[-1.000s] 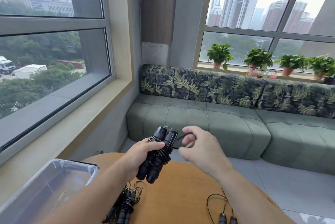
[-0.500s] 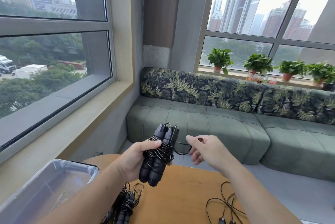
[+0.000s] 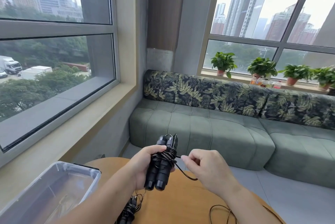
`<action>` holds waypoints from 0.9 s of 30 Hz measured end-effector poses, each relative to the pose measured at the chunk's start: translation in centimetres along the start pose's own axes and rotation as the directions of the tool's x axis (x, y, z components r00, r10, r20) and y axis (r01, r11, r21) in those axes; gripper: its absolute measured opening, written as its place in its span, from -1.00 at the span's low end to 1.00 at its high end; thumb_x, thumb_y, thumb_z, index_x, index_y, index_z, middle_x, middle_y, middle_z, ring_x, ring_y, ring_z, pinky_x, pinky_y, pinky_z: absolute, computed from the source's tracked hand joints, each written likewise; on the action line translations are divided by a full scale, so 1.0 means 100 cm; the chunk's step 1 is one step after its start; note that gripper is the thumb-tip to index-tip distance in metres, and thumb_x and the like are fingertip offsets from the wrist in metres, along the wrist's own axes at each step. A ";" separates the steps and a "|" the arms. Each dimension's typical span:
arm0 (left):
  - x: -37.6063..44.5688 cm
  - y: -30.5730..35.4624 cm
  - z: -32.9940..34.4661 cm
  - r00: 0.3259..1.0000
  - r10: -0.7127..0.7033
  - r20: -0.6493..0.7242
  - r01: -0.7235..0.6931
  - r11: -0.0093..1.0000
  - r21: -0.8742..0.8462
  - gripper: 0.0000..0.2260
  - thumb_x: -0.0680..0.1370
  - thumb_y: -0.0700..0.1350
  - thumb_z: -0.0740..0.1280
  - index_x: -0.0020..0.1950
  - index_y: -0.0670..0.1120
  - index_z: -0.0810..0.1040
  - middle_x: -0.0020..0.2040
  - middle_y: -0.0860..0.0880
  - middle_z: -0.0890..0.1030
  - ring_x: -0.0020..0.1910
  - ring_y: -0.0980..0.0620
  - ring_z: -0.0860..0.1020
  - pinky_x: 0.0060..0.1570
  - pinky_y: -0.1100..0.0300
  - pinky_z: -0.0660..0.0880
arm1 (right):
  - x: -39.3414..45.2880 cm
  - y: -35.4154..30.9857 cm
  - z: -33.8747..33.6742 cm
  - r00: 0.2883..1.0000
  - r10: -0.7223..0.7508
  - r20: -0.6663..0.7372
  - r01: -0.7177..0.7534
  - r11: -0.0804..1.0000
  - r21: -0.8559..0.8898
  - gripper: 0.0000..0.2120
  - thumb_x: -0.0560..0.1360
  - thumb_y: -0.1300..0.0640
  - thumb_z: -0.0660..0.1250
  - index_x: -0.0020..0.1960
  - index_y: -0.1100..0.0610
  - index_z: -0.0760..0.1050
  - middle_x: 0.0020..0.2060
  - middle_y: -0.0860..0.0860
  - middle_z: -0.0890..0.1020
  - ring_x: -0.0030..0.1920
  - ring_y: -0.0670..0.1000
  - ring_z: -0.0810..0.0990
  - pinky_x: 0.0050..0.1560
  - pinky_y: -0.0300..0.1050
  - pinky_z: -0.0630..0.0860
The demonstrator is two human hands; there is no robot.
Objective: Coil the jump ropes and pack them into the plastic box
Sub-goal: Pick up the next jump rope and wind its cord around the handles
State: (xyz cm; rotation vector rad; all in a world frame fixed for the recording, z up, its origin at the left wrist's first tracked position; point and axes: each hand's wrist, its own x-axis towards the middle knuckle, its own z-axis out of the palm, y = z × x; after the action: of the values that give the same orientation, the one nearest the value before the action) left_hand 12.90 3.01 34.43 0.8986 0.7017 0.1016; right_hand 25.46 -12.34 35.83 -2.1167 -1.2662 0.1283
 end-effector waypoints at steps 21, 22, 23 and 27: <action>0.004 -0.015 0.019 0.985 -0.054 0.163 0.035 0.992 0.118 -0.65 0.43 -0.04 0.35 0.12 -0.22 0.61 -0.04 -0.24 0.66 -0.16 -0.15 0.67 -0.24 0.17 0.54 | 0.013 0.000 0.003 0.936 0.304 -0.179 -0.205 0.881 0.427 -0.44 0.52 -0.32 0.08 -0.22 0.17 0.46 -0.44 -0.10 0.56 -0.44 -0.17 0.44 -0.30 -0.27 0.38; 0.005 -0.016 0.020 0.986 -0.049 0.161 0.031 0.993 0.116 -0.66 0.43 -0.04 0.35 0.10 -0.22 0.61 -0.05 -0.24 0.66 -0.16 -0.15 0.67 -0.24 0.17 0.54 | 0.014 0.002 0.004 0.930 0.335 -0.150 -0.218 0.833 0.509 -0.46 0.52 -0.32 0.12 -0.19 0.17 0.47 -0.45 -0.09 0.55 -0.45 -0.15 0.44 -0.31 -0.22 0.37; 0.006 -0.017 0.020 0.987 -0.042 0.156 0.027 0.994 0.103 -0.68 0.44 -0.04 0.35 0.07 -0.22 0.62 -0.06 -0.24 0.66 -0.17 -0.15 0.67 -0.23 0.16 0.53 | 0.015 0.003 0.004 0.931 0.353 -0.099 -0.223 0.760 0.610 -0.50 0.53 -0.28 0.17 -0.12 0.18 0.48 -0.43 -0.08 0.56 -0.46 -0.13 0.44 -0.35 -0.21 0.37; 0.007 -0.017 0.017 0.991 -0.026 0.131 0.018 0.998 0.060 -0.72 0.48 -0.04 0.32 0.04 -0.23 0.62 -0.08 -0.24 0.66 -0.20 -0.15 0.67 -0.24 0.15 0.52 | 0.011 0.009 0.003 0.963 0.260 -0.066 -0.158 0.748 0.645 -0.69 0.51 -0.09 0.39 0.11 0.07 0.46 -0.34 -0.02 0.63 -0.38 -0.11 0.54 -0.31 -0.25 0.47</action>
State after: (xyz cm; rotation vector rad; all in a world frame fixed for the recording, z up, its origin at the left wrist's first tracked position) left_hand 14.17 0.99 33.48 0.9450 0.5936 0.0014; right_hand 26.58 -11.60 35.31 -1.6171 -0.7353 0.4252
